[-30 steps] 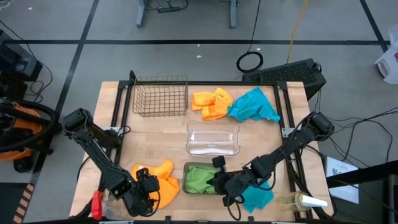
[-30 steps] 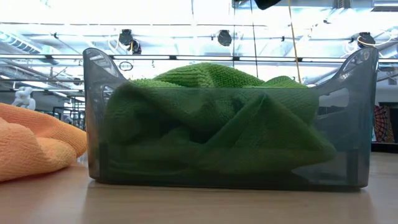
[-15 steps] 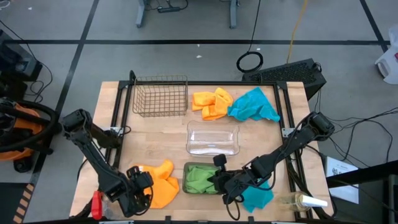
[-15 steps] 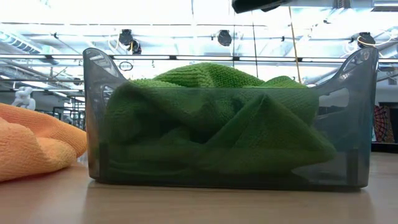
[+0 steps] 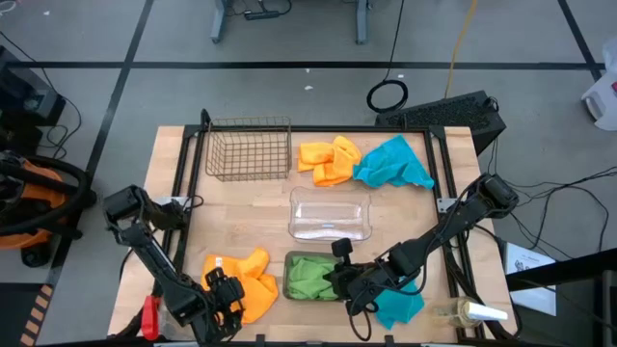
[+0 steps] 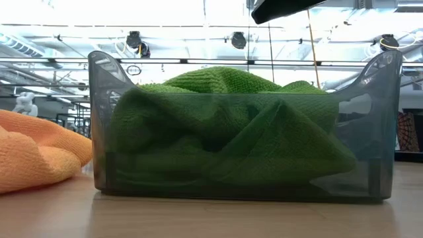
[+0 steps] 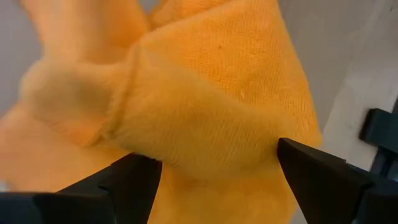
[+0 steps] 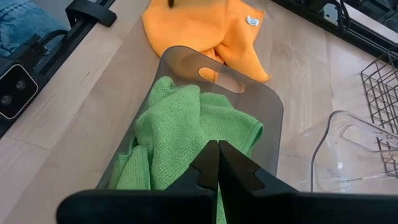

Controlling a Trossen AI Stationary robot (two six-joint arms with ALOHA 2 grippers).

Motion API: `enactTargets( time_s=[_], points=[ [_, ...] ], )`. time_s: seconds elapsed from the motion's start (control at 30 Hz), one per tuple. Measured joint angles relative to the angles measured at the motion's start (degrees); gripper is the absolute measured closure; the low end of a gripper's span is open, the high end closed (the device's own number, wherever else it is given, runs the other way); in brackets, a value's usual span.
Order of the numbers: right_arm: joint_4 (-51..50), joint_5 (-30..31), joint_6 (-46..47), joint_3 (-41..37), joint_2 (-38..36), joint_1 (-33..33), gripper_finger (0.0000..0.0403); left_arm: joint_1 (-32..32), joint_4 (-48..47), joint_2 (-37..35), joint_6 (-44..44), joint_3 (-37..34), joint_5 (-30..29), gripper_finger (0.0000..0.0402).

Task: Sort microfiber towel by color & place in baskets
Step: Put the bottom yellow towel into the black wire basket

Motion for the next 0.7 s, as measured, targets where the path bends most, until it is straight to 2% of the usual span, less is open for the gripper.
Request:
enactTargets(
  time_s=[0.2,0.33,0.5,0.7],
  points=[
    [0.02,-0.04,0.0,0.0,0.04,0.01,0.0403,0.66,1.06,4.17,0.57,0.0,-0.58,0.009],
    [0.13,-0.06,0.0,0.0,0.07,0.02,0.0403,1.22,1.24,4.64,2.22,0.0,-2.08,0.013],
    [0.13,-0.07,0.0,0.0,0.09,0.0,0.0403,2.01,1.43,4.68,3.5,0.0,-3.38,0.0223],
    [0.13,-0.11,0.0,0.0,0.09,0.01,0.0403,2.87,1.32,4.69,3.01,0.0,-3.55,0.0368]
  ],
)
